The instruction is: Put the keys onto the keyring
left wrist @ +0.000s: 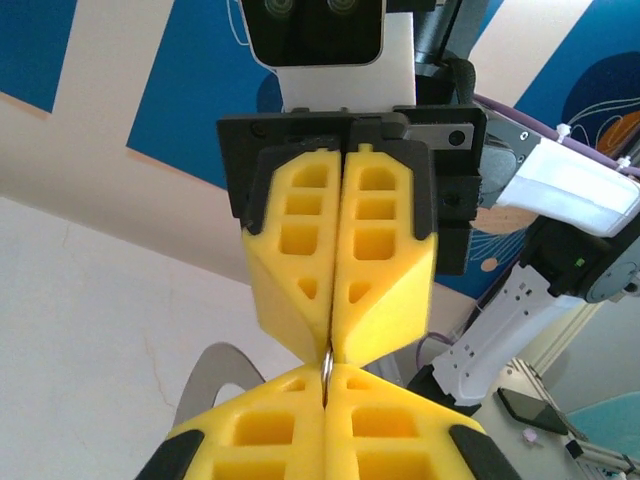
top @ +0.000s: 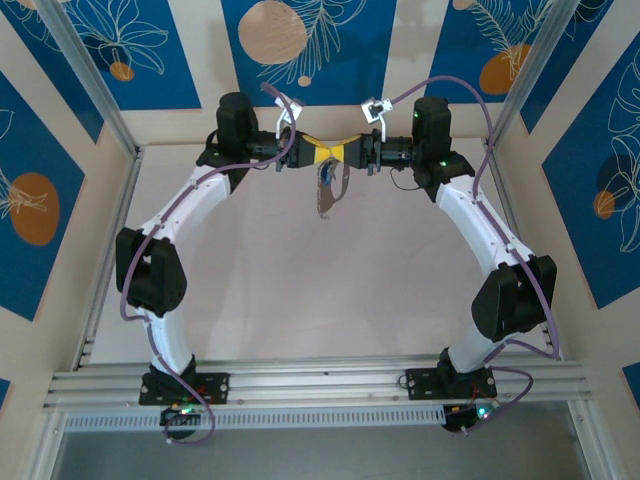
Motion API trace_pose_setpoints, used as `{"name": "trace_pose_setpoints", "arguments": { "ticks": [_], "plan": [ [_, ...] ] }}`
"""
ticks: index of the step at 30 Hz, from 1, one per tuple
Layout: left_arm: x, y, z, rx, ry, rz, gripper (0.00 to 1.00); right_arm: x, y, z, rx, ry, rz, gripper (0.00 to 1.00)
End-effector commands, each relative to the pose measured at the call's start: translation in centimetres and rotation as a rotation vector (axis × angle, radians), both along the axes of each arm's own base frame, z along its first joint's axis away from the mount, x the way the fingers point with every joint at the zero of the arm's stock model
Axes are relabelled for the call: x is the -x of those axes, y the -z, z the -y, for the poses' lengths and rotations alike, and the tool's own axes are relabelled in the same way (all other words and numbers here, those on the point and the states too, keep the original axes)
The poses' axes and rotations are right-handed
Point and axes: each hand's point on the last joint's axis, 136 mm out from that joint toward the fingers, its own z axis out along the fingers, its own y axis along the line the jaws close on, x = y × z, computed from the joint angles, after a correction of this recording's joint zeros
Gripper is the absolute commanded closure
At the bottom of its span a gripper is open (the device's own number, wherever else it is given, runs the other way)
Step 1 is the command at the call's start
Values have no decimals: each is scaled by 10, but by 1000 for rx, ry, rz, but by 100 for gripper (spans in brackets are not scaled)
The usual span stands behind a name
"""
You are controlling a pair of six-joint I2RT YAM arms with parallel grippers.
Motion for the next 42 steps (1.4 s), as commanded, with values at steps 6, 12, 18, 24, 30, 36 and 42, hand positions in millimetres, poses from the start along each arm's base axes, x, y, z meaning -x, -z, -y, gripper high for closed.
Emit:
{"name": "trace_pose_setpoints", "arguments": {
  "ticks": [6,12,18,24,30,36,42],
  "plan": [
    [6,-25,4,35,-133,66,100,7,-12,37,-31,203,35,52],
    [14,-31,5,41,-219,68,100,8,4,63,-52,431,2,51],
    [20,-36,8,63,-264,68,100,27,16,71,-13,529,52,51],
    [20,-36,8,69,-316,59,100,50,11,59,-3,502,125,48],
    [23,-39,9,82,-342,65,100,53,11,43,11,474,161,45],
    [27,-41,11,86,-337,64,100,43,18,34,18,465,161,46],
    [28,-40,13,87,-333,67,100,37,19,27,21,448,162,46]
  ]
}}
